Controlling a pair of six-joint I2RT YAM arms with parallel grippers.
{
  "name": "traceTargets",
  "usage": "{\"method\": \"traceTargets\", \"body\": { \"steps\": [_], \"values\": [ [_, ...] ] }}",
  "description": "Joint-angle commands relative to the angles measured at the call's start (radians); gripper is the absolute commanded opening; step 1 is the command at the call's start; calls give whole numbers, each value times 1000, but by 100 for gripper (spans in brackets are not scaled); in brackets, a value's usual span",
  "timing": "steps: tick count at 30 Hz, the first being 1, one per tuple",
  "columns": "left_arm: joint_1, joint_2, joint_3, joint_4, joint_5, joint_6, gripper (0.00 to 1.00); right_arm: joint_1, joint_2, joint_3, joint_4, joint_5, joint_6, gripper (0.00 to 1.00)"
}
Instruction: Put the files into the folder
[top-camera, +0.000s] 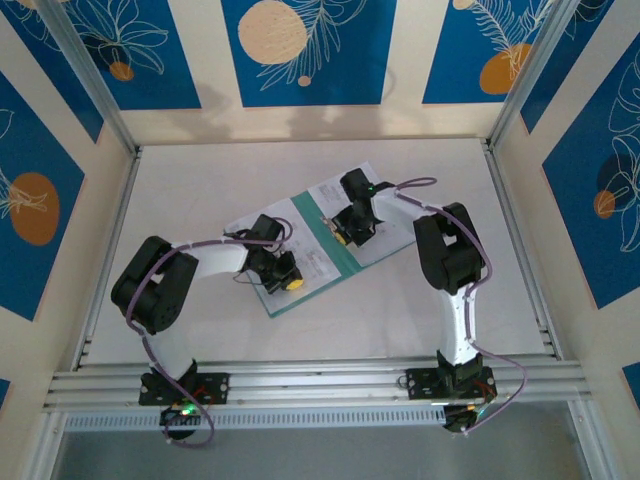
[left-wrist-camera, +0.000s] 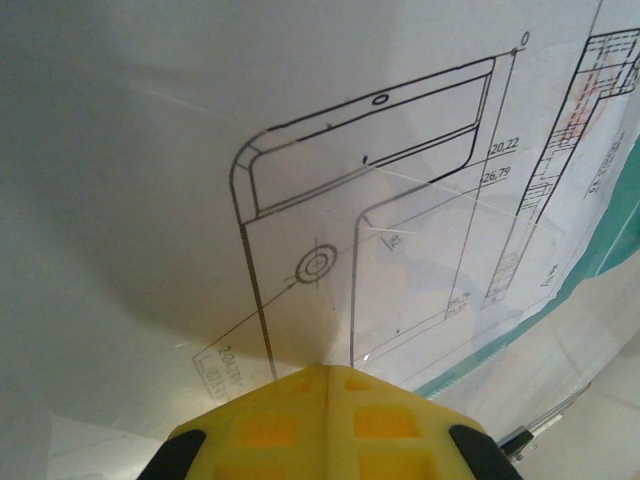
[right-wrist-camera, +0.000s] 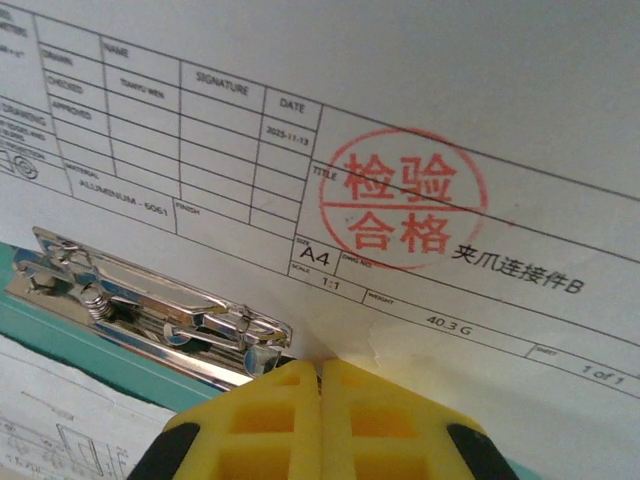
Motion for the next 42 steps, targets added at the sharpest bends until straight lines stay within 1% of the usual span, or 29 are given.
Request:
{"method": "traceTargets", "body": {
  "steps": [1, 13, 23, 31, 37, 42],
  "values": [
    [-3, 18, -16, -76, -44, 9, 3, 28, 137, -60, -246, 68, 39, 0],
    [-3, -2, -54, -65, -40, 4, 3, 61, 171, -35, -253, 32, 69, 0],
    [-1, -3, -56, -68, -41, 11, 3, 84, 205, -8, -285, 46, 71, 0],
    [1, 1, -59, -63, -41, 15, 3, 110, 262, 57, -334, 55, 58, 0],
    [4, -3, -51, -79, -47, 30, 3, 121, 275, 81, -352, 58, 57, 0],
    [7, -41, -22, -111, -66, 60, 9, 119, 281, 84, -359, 60, 51, 0]
  ]
}}
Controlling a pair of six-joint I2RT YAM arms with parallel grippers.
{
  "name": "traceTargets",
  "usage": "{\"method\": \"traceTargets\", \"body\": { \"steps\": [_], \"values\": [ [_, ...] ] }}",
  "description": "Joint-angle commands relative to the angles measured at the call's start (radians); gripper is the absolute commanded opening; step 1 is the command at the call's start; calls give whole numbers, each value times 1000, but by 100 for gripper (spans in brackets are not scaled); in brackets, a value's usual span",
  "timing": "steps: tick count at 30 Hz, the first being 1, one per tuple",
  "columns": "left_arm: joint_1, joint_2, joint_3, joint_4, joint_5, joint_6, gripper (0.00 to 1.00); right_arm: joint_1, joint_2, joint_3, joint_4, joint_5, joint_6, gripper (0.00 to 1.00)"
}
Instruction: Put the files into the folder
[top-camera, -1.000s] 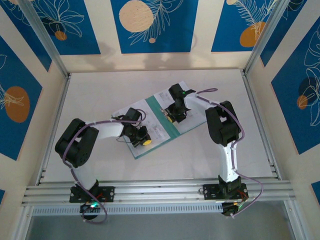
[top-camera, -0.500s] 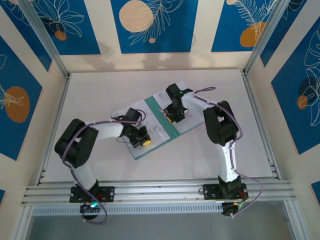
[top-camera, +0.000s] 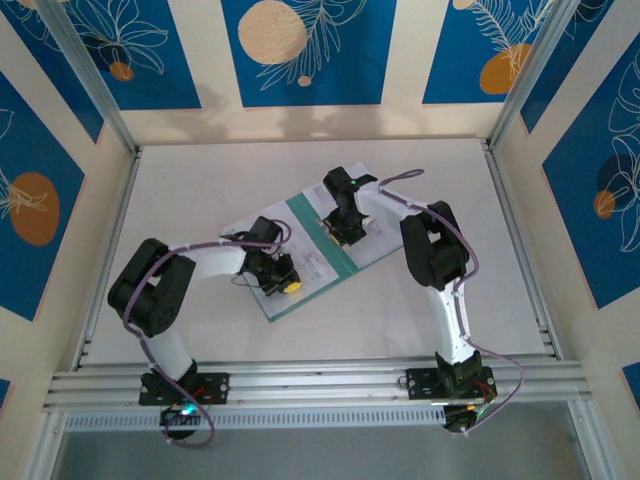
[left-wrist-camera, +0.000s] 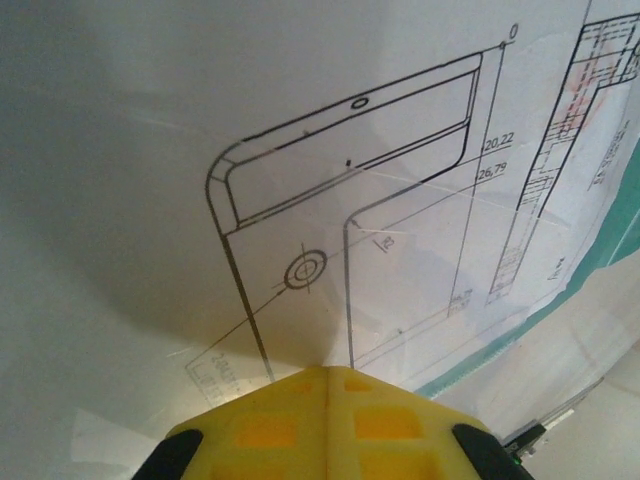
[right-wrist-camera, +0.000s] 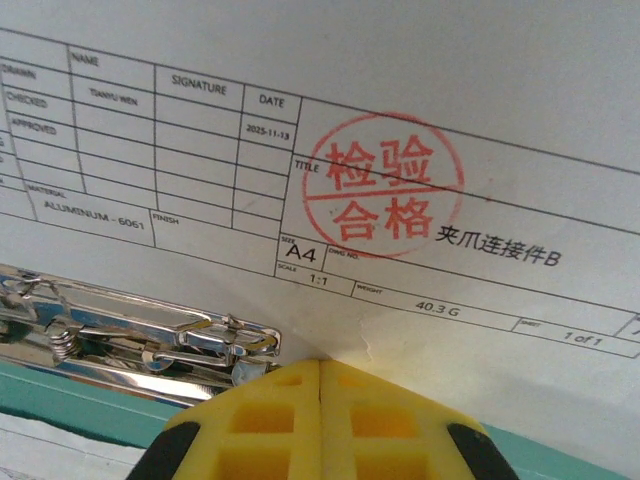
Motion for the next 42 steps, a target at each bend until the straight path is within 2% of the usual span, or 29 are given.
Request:
{"method": "traceTargets", "body": {
  "steps": [1, 7, 11, 16, 22, 42],
  "values": [
    [6, -21, 13, -98, -59, 43, 11, 48, 174, -97, -158, -45, 3, 0],
    [9, -68, 59, -131, -65, 57, 22, 46, 189, -89, -168, -39, 3, 0],
    [22, -110, 77, -174, -78, 62, 25, 52, 194, -79, -165, -41, 2, 0],
    [100, -160, 22, -233, -99, 76, 32, 63, 205, -52, -177, -41, -3, 0],
    [183, -151, -6, -300, -101, 142, 33, 64, 221, -43, -191, -37, -5, 0],
    [182, 19, -3, -210, -107, 198, 27, 111, 366, 124, -359, -19, -44, 0]
  ]
}}
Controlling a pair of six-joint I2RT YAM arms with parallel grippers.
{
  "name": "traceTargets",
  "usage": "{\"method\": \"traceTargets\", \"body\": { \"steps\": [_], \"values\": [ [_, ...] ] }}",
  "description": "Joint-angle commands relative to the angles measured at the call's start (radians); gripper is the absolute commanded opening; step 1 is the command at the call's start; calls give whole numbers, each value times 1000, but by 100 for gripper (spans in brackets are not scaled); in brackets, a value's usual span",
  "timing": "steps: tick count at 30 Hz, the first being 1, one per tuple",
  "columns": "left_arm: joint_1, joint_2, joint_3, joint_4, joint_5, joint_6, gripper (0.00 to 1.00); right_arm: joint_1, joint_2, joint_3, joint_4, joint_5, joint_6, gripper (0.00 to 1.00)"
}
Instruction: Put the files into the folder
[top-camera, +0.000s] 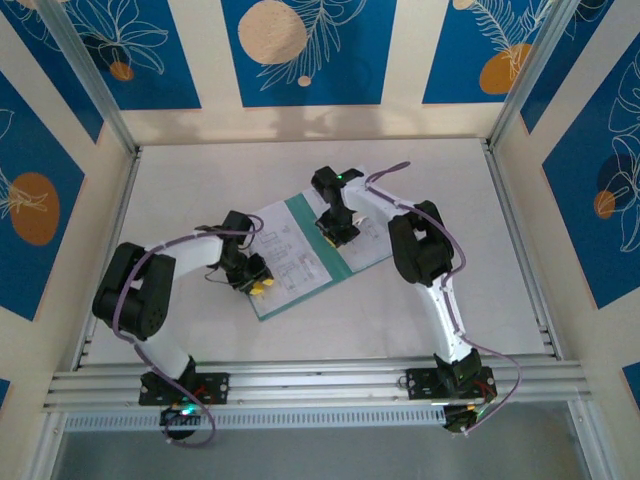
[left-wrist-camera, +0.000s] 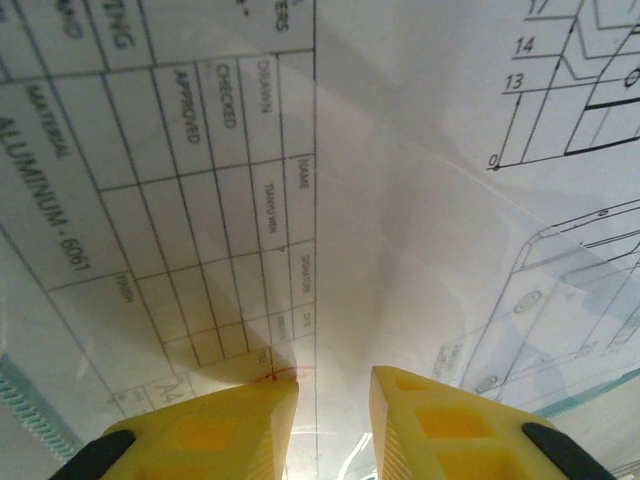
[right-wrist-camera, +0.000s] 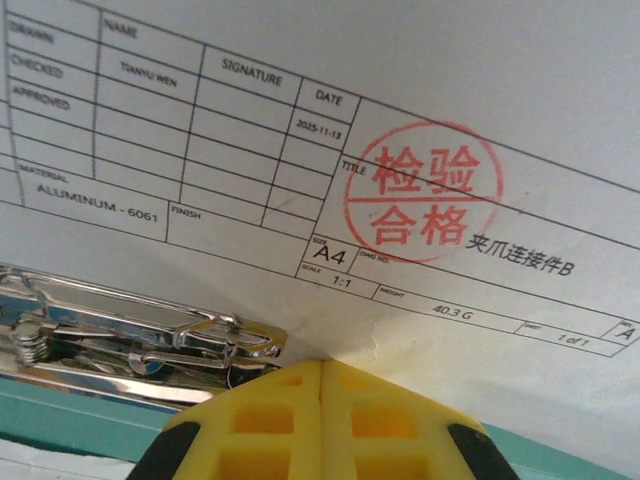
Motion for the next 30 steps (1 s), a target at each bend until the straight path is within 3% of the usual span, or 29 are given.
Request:
{"method": "traceTargets", "body": {
  "steps": [1, 9, 17, 30],
  "values": [
    [-3, 70, -13, 64, -20, 31, 27, 69, 244, -83, -146, -49, -17, 0],
    [-4, 77, -19, 81, -9, 32, 27, 80, 241, -36, -138, -71, -51, 0],
    [-4, 69, -20, 78, -13, 42, 27, 72, 129, -72, -31, -84, -88, 0],
    [-4, 71, -17, 89, -10, 54, 27, 108, 270, 27, -195, -77, -55, 0]
  ]
}}
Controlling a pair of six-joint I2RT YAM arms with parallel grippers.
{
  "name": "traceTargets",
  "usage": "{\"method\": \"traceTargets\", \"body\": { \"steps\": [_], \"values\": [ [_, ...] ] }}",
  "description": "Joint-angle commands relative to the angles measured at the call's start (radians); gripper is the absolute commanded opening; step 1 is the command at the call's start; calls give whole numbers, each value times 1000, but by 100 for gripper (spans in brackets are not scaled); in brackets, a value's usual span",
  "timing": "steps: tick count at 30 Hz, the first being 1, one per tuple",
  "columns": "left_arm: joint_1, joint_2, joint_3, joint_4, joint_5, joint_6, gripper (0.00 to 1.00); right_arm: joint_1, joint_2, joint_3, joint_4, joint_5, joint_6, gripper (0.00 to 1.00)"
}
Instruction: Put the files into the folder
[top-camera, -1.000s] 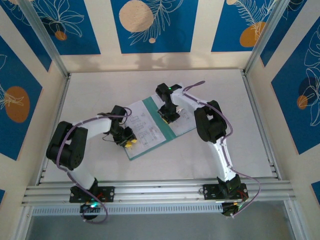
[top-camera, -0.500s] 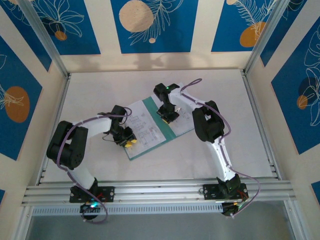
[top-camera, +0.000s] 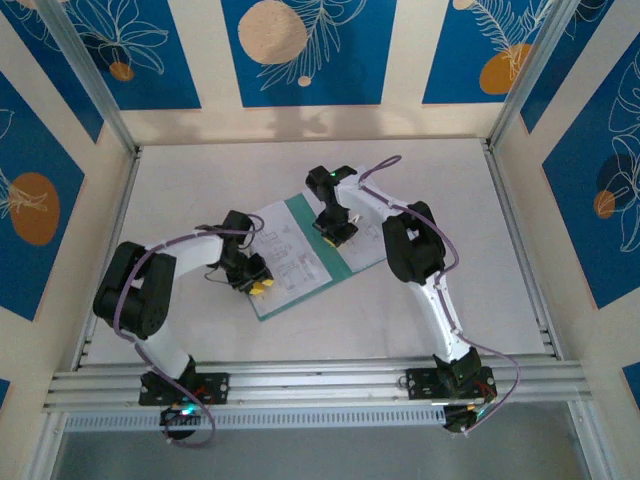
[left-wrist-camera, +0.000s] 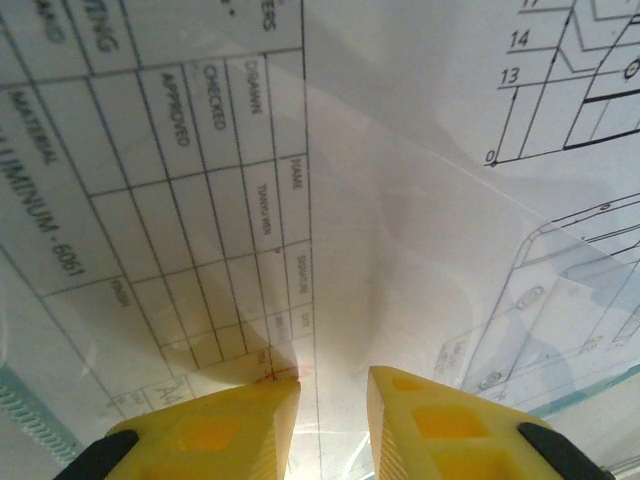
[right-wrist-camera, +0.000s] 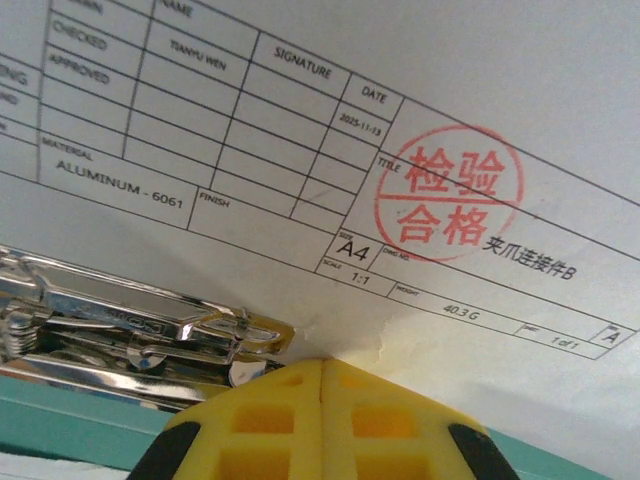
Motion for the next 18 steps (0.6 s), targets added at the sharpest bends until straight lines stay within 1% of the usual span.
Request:
{"method": "traceTargets", "body": {
  "steps": [1, 10, 18],
  "values": [
    [-6, 69, -21, 96, -13, 29, 26, 91, 220, -75, -105, -119, 13, 0],
    [-8, 82, -4, 98, 3, 38, 26, 113, 288, 14, -160, -131, -19, 0],
    [-9, 84, 1, 86, 4, 58, 26, 113, 279, 46, -127, -174, -73, 0]
  ]
}}
